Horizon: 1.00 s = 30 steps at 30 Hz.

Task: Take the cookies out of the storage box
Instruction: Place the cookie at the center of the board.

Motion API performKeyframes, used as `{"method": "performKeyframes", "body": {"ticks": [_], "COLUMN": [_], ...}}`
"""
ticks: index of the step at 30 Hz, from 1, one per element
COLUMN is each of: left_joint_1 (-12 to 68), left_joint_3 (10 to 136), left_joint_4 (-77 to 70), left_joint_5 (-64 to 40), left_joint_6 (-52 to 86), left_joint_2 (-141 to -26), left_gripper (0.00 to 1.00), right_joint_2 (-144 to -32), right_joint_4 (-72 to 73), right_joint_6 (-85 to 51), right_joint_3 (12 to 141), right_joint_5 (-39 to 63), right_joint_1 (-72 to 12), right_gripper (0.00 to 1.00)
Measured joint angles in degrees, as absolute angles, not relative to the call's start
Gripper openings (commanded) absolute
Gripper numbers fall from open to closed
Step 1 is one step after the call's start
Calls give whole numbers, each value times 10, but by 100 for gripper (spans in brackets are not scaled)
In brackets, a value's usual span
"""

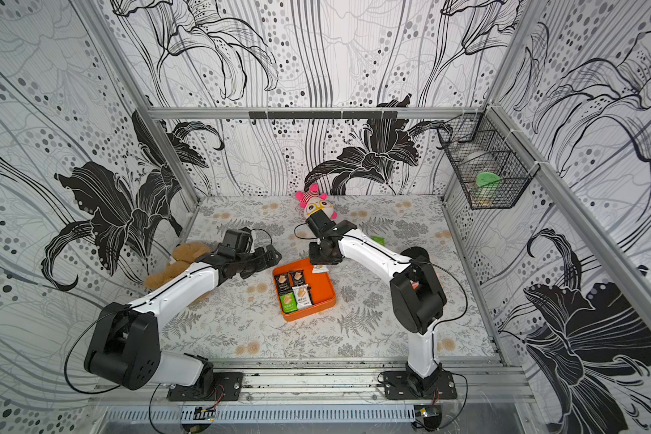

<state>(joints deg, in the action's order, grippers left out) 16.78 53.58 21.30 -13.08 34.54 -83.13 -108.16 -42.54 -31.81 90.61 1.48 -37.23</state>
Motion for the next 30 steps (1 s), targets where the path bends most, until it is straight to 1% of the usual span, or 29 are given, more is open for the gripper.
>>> {"method": "performKeyframes", "body": {"ticks": [4, 13, 30], "left_joint_1": [181, 201, 208], "left_joint_3": [557, 587, 593], "left_joint_4": [214, 213, 209], "left_joint_5": [-125, -111, -95], "left_joint_6": [351, 364, 394], "left_joint_2": [-857, -888, -907], "left_gripper": [97, 97, 97], "right_joint_2": [-1063, -1062, -1144], "right_joint_4": [-422, -410, -372], "right_joint_6": [-301, -246, -185], "right_joint_3": [870, 809, 808], "right_joint_5": [6, -4, 0], "right_joint_1": [-320, -254, -237], "right_gripper": [46, 46, 47]}}
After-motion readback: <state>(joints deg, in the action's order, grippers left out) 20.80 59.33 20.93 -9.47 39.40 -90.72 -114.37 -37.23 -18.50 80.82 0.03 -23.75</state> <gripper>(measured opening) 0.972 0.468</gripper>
